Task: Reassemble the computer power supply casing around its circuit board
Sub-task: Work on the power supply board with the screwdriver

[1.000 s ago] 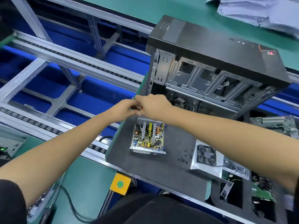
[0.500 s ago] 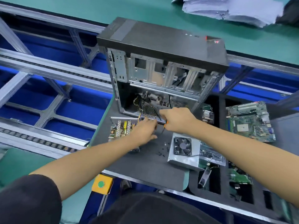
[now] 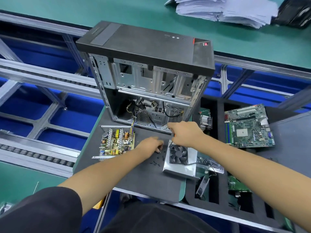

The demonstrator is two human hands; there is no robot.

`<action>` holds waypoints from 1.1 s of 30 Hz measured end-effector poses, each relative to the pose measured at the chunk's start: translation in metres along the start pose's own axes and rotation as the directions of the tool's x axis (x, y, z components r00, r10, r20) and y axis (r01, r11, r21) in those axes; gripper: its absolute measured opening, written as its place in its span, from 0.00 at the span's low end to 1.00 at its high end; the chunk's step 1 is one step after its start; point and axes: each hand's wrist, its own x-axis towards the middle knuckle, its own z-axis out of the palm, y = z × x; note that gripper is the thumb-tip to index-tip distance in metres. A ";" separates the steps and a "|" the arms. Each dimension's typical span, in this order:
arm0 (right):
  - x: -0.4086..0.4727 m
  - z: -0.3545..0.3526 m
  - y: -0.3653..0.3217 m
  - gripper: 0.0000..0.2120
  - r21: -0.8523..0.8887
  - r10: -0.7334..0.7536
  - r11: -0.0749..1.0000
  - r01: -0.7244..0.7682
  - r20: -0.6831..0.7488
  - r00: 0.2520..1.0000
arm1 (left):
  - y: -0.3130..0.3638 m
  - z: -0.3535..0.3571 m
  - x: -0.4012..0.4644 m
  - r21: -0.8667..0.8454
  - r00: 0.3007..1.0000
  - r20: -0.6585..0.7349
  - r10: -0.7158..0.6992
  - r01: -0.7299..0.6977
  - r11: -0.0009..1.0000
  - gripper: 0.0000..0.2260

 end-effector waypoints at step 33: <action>0.073 -0.112 -0.169 0.07 0.083 -0.152 0.979 0.188 -0.324 0.934 | -0.155 -0.087 -0.138 -0.926 0.940 -0.258 -0.222 -0.175 0.336 0.04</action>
